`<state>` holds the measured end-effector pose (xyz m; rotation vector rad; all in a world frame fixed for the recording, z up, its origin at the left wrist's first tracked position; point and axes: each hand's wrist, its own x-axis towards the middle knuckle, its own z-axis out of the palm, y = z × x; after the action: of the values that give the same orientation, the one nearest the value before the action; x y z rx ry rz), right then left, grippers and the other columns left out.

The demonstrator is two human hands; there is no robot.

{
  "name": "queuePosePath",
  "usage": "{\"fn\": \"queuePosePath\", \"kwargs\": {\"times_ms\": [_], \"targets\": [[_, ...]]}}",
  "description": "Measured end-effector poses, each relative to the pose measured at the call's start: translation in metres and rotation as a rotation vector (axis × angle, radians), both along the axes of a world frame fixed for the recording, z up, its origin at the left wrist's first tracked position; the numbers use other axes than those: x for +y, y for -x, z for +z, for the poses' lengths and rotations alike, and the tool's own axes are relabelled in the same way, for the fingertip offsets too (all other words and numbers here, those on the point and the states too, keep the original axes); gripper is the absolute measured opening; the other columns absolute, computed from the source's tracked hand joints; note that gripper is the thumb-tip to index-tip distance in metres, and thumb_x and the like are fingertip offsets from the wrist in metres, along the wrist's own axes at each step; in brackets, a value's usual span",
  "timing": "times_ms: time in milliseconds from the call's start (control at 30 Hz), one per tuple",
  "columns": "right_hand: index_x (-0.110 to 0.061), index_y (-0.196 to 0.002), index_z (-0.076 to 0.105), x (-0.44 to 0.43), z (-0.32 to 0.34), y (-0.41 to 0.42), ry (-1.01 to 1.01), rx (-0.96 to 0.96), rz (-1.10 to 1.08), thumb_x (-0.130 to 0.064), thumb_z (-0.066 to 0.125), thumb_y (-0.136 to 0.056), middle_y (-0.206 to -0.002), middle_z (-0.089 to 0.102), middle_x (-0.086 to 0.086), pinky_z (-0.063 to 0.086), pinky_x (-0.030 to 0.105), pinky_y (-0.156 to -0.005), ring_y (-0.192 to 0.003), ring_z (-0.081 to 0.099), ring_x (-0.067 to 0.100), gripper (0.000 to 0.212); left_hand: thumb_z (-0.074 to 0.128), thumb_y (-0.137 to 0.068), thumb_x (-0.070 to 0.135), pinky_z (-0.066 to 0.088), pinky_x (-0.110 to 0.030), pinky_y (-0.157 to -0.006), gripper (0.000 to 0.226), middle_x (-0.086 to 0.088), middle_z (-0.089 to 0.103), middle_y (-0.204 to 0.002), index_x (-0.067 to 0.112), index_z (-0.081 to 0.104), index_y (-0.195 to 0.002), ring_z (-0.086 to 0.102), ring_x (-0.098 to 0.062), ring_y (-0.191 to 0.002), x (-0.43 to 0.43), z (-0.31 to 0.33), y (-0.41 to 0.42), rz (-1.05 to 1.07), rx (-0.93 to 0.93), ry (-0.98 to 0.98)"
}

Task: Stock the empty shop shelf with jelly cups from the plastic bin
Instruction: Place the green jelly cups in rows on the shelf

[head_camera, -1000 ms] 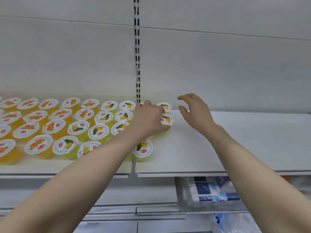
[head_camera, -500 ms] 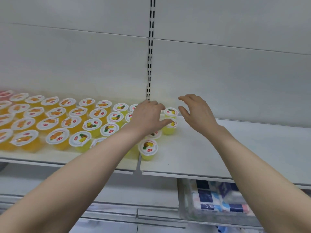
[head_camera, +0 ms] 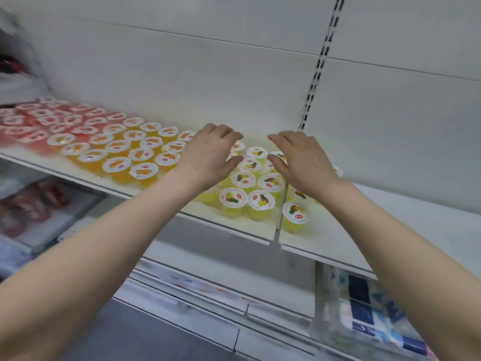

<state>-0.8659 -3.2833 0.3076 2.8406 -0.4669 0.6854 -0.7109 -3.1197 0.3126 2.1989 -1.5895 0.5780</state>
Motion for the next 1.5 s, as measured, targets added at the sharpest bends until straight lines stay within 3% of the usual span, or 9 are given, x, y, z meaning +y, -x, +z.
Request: {"fn": "queuePosePath", "kwargs": {"times_ms": [233, 400, 500, 667, 833, 967, 1267, 1500], "targets": [[-0.01, -0.128, 0.058, 0.105, 0.006, -0.093, 0.019, -0.017, 0.178, -0.039, 0.046, -0.093, -0.119, 0.063, 0.013, 0.045, 0.045, -0.084, -0.105, 0.059, 0.037, 0.048, 0.067, -0.086, 0.035, 0.044, -0.043, -0.092, 0.045, -0.011, 0.063, -0.116, 0.012, 0.061, -0.124, 0.055, -0.035, -0.106, 0.126, -0.011, -0.073, 0.124, -0.089, 0.056], [-0.012, -0.13, 0.057, 0.2, -0.005, -0.167, 0.019, 0.011, 0.291, -0.045, 0.037, -0.093, -0.121, 0.062, 0.011, 0.045, 0.046, -0.087, -0.11, 0.057, 0.035, 0.054, 0.053, -0.088, 0.042, 0.044, -0.043, -0.091, 0.048, -0.012, 0.062, -0.113, 0.011, 0.061, -0.123, 0.055, -0.035, -0.103, 0.231, -0.021, -0.13, 0.223, -0.085, 0.037], [-0.012, -0.131, 0.057, 0.259, -0.017, -0.213, 0.022, 0.04, 0.365, -0.045, 0.038, -0.092, -0.121, 0.062, 0.011, 0.045, 0.046, -0.088, -0.111, 0.056, 0.035, 0.054, 0.06, -0.086, 0.036, 0.04, -0.04, -0.094, 0.047, -0.013, 0.062, -0.114, 0.009, 0.06, -0.123, 0.055, -0.035, -0.103, 0.298, -0.03, -0.165, 0.278, -0.088, 0.029], [-0.011, -0.13, 0.056, 0.353, -0.042, -0.286, 0.031, 0.021, 0.51, -0.04, 0.048, -0.093, -0.122, 0.06, 0.012, 0.047, 0.046, -0.087, -0.109, 0.056, 0.036, 0.048, 0.066, -0.087, 0.029, 0.042, -0.042, -0.095, 0.046, -0.014, 0.062, -0.117, 0.007, 0.059, -0.126, 0.054, -0.035, -0.107, 0.413, -0.048, -0.212, 0.386, -0.055, 0.016], [-0.011, -0.131, 0.056, 0.435, -0.066, -0.344, -0.016, 0.068, 0.625, -0.043, 0.04, -0.093, -0.122, 0.061, 0.01, 0.047, 0.045, -0.085, -0.108, 0.057, 0.035, 0.053, 0.067, -0.087, 0.026, 0.042, -0.041, -0.092, 0.042, -0.014, 0.063, -0.114, 0.007, 0.06, -0.124, 0.055, -0.035, -0.101, 0.509, -0.072, -0.247, 0.508, 0.016, 0.004], [-0.011, -0.13, 0.057, 0.495, -0.092, -0.395, -0.03, 0.105, 0.75, -0.04, 0.044, -0.094, -0.119, 0.062, 0.009, 0.045, 0.042, -0.082, -0.105, 0.057, 0.033, 0.048, 0.067, -0.087, 0.028, 0.045, -0.042, -0.091, 0.042, -0.011, 0.063, -0.112, 0.008, 0.06, -0.124, 0.056, -0.035, -0.102, 0.579, -0.103, -0.274, 0.664, 0.076, 0.024], [-0.008, -0.127, 0.059, 0.589, -0.149, -0.53, -0.152, 0.163, 0.995, -0.039, 0.044, -0.095, -0.118, 0.063, 0.01, 0.044, 0.042, -0.09, -0.107, 0.059, 0.033, 0.048, 0.066, -0.089, 0.026, 0.045, -0.04, -0.094, 0.041, -0.005, 0.062, -0.12, 0.014, 0.06, -0.127, 0.053, -0.031, -0.111, 0.679, -0.15, -0.345, 0.967, 0.268, 0.001], [-0.007, -0.126, 0.06, 0.622, -0.18, -0.641, -0.237, 0.256, 1.038, -0.038, 0.045, -0.093, -0.114, 0.064, 0.012, 0.051, 0.047, -0.084, -0.101, 0.061, 0.035, 0.047, 0.063, -0.091, 0.027, 0.045, -0.04, -0.093, 0.037, -0.004, 0.062, -0.12, 0.016, 0.06, -0.126, 0.052, -0.03, -0.11, 0.711, -0.169, -0.443, 1.068, 0.386, -0.005]]}}
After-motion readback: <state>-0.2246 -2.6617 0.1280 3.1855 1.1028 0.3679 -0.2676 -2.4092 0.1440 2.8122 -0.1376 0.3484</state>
